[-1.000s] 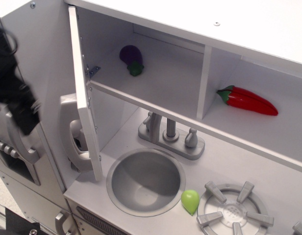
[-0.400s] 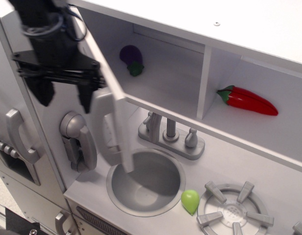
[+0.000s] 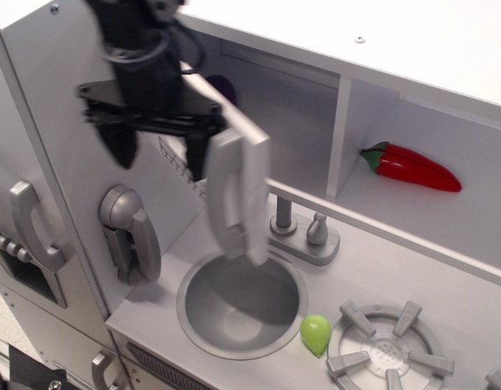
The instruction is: Close microwave
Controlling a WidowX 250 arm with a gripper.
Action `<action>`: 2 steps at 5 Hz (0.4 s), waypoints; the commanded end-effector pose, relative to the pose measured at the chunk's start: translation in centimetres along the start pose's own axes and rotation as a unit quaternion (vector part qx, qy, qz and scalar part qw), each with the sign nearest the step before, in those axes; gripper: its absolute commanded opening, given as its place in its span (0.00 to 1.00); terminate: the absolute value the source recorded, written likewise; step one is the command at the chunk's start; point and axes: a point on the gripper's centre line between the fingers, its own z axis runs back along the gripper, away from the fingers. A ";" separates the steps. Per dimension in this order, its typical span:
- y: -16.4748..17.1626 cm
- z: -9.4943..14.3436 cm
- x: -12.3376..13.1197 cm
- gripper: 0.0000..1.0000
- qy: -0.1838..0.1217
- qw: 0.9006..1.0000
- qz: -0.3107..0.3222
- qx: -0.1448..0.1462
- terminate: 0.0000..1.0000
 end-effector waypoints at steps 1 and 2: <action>-1.3 -0.2 4.4 1.00 -0.052 0.998 0.021 0.005 0.00; -1.6 -0.4 5.1 1.00 -0.054 0.998 0.026 0.005 0.00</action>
